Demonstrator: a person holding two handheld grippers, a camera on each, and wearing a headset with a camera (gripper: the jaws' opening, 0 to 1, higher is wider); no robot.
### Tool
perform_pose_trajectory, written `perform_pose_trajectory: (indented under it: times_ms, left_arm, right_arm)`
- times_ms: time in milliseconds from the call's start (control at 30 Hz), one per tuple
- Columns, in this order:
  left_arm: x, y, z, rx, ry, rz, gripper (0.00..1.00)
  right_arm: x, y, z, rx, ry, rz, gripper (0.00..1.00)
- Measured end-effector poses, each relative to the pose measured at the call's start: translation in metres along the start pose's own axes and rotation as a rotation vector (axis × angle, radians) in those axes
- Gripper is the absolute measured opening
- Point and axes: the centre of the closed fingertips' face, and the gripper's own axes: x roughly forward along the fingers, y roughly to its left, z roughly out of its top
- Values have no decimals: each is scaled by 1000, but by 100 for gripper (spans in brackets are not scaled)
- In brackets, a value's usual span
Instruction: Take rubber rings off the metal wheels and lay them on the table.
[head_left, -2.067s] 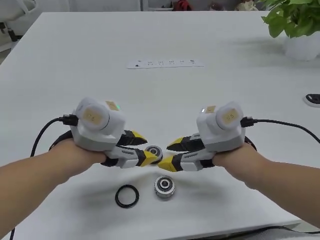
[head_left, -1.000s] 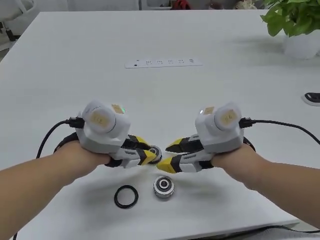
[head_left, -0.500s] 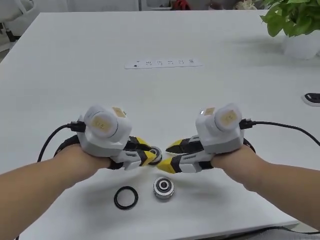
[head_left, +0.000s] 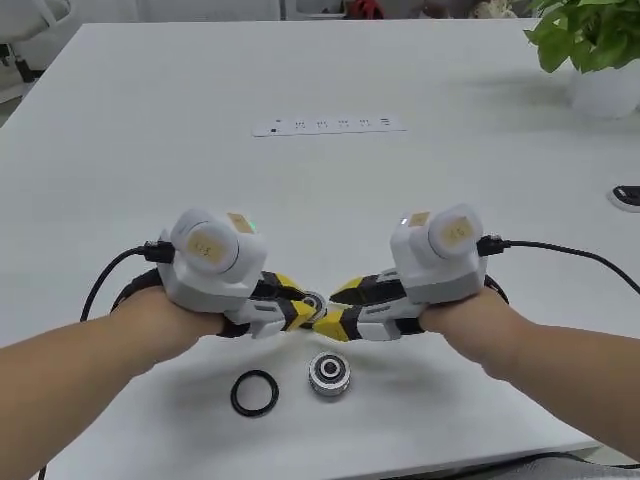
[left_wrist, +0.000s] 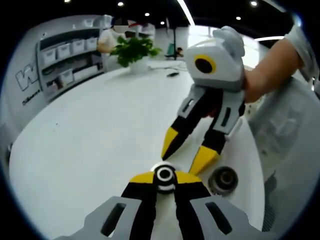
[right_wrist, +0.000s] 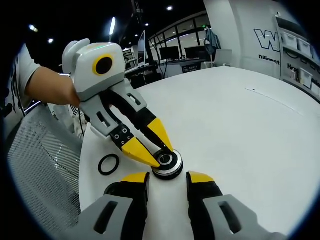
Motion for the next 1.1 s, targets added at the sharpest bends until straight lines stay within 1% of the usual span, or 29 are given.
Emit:
perform_pose_trajectory:
  times_ms: [433,533,600,900,1100]
  left_arm:
    - [1,1,0,-7,-6,0,14]
    - [1,1,0,-7,-5,0,13]
    - [1,1,1,-8,-5,0,13]
    - [2,2,0,-11,-4,1,13]
    - [2,3,0,-14,-3,3,13]
  right_arm:
    - [4,-1,-1,-1,4,7,22]
    - [4,-1,-1,-7,5,10,20]
    - [4,-1,-1,-23,6,9,20]
    - [2,-3,-4,-42,16,4,14]
    - [3,-4,-4,-43,17,6,13]
